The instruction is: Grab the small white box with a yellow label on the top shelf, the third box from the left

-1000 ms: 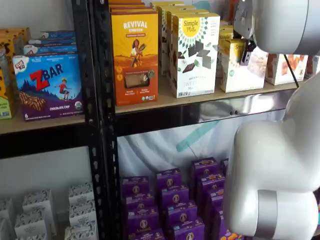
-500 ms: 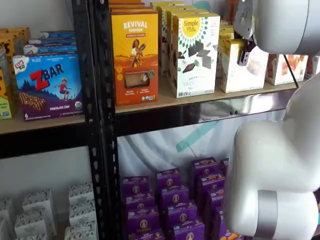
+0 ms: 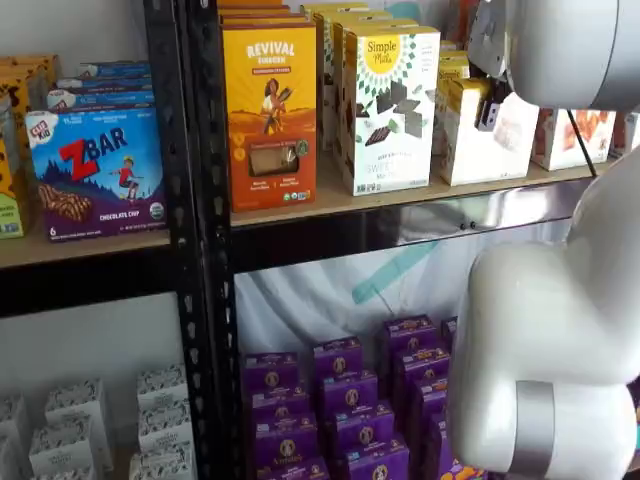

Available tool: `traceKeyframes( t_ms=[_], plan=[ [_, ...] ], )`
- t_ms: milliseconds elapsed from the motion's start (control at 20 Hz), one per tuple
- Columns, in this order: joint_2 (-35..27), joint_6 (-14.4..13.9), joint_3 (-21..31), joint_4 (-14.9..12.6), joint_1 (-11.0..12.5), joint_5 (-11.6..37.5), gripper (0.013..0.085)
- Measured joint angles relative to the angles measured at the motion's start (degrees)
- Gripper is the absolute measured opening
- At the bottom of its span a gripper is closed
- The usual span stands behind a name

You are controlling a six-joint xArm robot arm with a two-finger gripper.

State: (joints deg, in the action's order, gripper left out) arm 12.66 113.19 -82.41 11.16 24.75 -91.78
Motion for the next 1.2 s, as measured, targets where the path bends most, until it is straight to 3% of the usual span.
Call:
traceKeyframes(
  t_ms=[450, 1200],
  plan=[
    [1.97, -0.04, -0.89, 0.02, 0.67, -6.75, 0.037],
    [14.39, 1.49, 8.02, -1.25, 2.59, -12.3, 0.037]
  ],
)
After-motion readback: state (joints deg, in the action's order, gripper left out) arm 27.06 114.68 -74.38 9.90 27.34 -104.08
